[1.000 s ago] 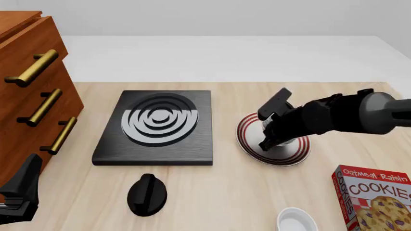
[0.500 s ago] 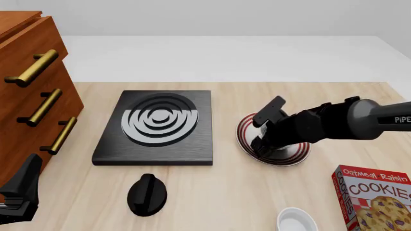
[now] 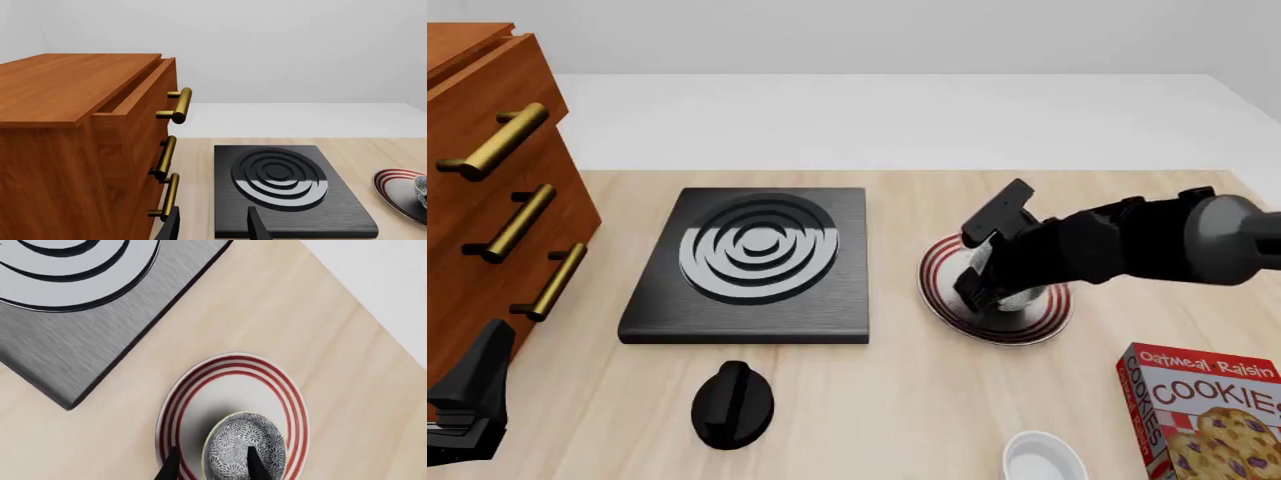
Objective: Pick the akita bowl on the ramekin and place it on the plate.
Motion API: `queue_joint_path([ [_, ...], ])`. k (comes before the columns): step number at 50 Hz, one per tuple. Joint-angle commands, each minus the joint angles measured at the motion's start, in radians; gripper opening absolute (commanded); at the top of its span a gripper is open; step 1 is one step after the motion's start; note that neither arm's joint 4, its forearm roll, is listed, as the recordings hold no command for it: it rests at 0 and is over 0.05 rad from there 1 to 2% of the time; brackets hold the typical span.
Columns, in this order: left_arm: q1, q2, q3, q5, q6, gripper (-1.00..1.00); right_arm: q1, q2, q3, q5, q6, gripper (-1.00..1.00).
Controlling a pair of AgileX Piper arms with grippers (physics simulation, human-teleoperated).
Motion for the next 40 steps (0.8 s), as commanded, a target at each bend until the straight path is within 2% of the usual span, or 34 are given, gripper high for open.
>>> queue_joint_path([
  [1, 0.0, 0.0, 0.0, 0.0, 0.0, 1.0, -0.001, -0.085, -0.013, 0.052, -0.029, 1.0],
  [14, 0.0, 0.0, 0.0, 0.0, 0.0, 1.0, 0.019, -0.167, -0.022, 0.106, -0.027, 1.0],
  [27, 0.0, 0.0, 0.0, 0.0, 0.0, 1.0, 0.03, -0.263, 0.004, 0.116, 0.025, 1.0],
  [35, 0.0, 0.0, 0.0, 0.0, 0.0, 1.0, 0.024, -0.333, 0.072, 0.049, 0.053, 1.0],
  [37, 0.0, 0.0, 0.0, 0.0, 0.0, 1.0, 0.037, -0.366, 0.105, 0.006, 0.088, 1.0],
  [40, 0.0, 0.0, 0.0, 0.0, 0.0, 1.0, 0.04, -0.4, 0.129, -0.028, 0.109, 1.0],
])
